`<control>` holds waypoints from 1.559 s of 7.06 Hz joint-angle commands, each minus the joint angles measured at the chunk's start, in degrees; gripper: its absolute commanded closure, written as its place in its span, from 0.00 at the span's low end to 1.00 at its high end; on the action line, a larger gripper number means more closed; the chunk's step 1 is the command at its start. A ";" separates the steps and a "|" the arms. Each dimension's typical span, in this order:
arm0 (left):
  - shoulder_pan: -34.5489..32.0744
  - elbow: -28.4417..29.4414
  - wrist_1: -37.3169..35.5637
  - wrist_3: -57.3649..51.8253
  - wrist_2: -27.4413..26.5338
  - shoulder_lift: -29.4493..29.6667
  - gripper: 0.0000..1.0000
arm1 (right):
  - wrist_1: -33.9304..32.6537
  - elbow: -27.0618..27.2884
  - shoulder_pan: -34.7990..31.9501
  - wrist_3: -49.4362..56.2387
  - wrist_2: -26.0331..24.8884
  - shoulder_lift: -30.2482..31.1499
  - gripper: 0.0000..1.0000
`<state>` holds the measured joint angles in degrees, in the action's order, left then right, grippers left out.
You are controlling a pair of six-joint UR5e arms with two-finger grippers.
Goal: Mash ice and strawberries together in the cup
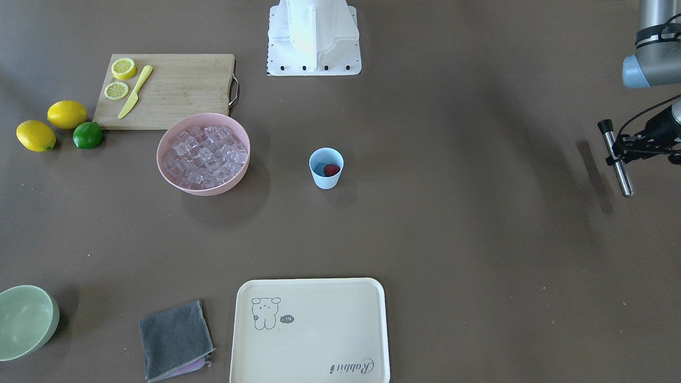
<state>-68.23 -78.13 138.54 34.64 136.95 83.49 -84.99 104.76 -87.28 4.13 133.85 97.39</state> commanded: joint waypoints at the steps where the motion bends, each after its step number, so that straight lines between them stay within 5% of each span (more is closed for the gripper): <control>1: 0.21 0.43 2.95 -1.41 -0.63 -1.48 0.01 | 0.17 0.45 0.00 0.00 0.27 0.34 0.00; 3: 0.12 -1.58 4.01 -0.55 -2.29 -2.97 0.01 | 0.00 0.36 0.00 -0.44 0.44 0.07 0.00; 7: -3.21 -3.25 -1.85 -4.46 4.44 -1.57 0.01 | 0.44 0.54 0.00 0.18 0.36 1.22 0.00; 9: -8.03 -12.79 -17.00 -14.82 6.23 -2.18 0.01 | 1.05 0.01 0.00 0.26 0.10 1.39 0.00; 11: -16.54 -16.09 -24.69 -24.06 6.31 -2.36 0.01 | 1.32 -0.34 0.00 0.00 0.00 1.48 0.00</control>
<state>-79.79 -92.23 118.72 15.71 143.13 81.27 -83.82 104.71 -87.28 4.34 133.83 98.87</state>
